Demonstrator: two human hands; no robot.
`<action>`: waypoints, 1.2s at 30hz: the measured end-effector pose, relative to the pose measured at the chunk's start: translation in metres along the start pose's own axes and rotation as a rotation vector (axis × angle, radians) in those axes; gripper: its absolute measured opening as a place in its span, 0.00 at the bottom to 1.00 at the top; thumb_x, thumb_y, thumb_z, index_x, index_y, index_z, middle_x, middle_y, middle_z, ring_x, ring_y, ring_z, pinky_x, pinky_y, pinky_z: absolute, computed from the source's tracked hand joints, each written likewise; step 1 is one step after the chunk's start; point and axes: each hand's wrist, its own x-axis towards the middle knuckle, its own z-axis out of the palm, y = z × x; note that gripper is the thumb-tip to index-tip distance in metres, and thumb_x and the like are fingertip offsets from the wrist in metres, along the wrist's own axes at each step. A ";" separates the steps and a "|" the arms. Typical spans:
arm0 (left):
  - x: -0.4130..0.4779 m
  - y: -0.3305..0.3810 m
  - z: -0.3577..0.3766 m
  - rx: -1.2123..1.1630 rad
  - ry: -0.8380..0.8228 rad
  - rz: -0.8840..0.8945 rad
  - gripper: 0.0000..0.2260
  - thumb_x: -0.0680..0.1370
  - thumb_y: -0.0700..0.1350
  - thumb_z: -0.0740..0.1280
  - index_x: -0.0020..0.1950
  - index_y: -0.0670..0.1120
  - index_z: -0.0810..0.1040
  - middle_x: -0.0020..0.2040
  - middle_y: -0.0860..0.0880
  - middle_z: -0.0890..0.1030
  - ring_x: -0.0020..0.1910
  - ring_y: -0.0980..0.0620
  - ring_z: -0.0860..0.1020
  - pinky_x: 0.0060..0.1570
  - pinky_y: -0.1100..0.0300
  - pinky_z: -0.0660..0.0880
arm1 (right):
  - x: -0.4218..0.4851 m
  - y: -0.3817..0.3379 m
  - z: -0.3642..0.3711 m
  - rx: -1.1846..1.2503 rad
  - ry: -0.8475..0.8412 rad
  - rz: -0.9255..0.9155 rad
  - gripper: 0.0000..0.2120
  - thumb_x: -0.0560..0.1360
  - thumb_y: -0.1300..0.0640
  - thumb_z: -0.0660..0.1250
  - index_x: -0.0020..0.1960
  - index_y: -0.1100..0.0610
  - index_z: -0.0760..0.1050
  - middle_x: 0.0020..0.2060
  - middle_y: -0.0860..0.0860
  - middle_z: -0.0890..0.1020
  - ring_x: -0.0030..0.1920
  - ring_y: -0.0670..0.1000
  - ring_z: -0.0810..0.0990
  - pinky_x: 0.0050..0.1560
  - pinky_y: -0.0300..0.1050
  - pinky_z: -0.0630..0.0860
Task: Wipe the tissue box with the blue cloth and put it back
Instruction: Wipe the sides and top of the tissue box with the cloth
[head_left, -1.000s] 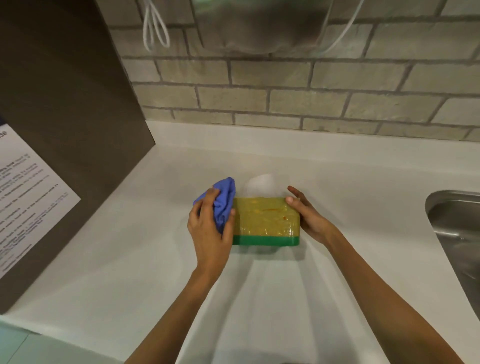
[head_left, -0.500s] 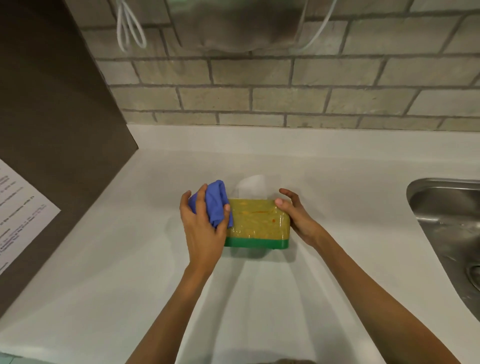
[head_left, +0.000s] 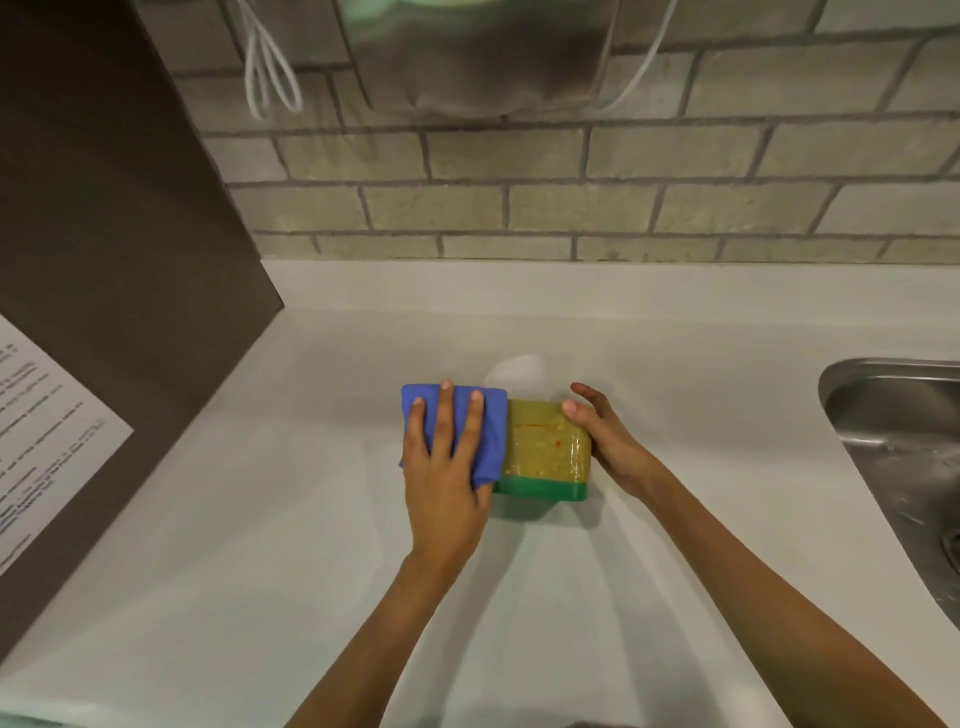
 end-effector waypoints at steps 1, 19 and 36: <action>-0.005 -0.007 0.000 0.009 -0.003 0.054 0.28 0.71 0.41 0.62 0.72 0.48 0.63 0.73 0.41 0.66 0.73 0.35 0.60 0.61 0.42 0.71 | 0.000 0.000 0.000 -0.005 0.002 -0.001 0.44 0.59 0.38 0.66 0.71 0.49 0.56 0.60 0.57 0.72 0.57 0.55 0.75 0.67 0.55 0.69; 0.006 0.018 0.019 0.088 0.037 0.077 0.21 0.79 0.52 0.53 0.69 0.46 0.72 0.70 0.36 0.71 0.71 0.37 0.63 0.65 0.42 0.67 | 0.009 -0.001 0.000 -0.014 0.068 0.024 0.36 0.71 0.48 0.67 0.74 0.56 0.57 0.67 0.59 0.71 0.64 0.55 0.73 0.67 0.48 0.69; -0.002 0.010 0.029 0.029 0.129 0.171 0.21 0.80 0.51 0.53 0.65 0.42 0.75 0.67 0.40 0.75 0.69 0.41 0.64 0.66 0.46 0.68 | 0.009 -0.006 -0.001 -0.082 0.048 0.013 0.39 0.70 0.48 0.69 0.75 0.53 0.52 0.65 0.59 0.72 0.62 0.54 0.74 0.61 0.43 0.69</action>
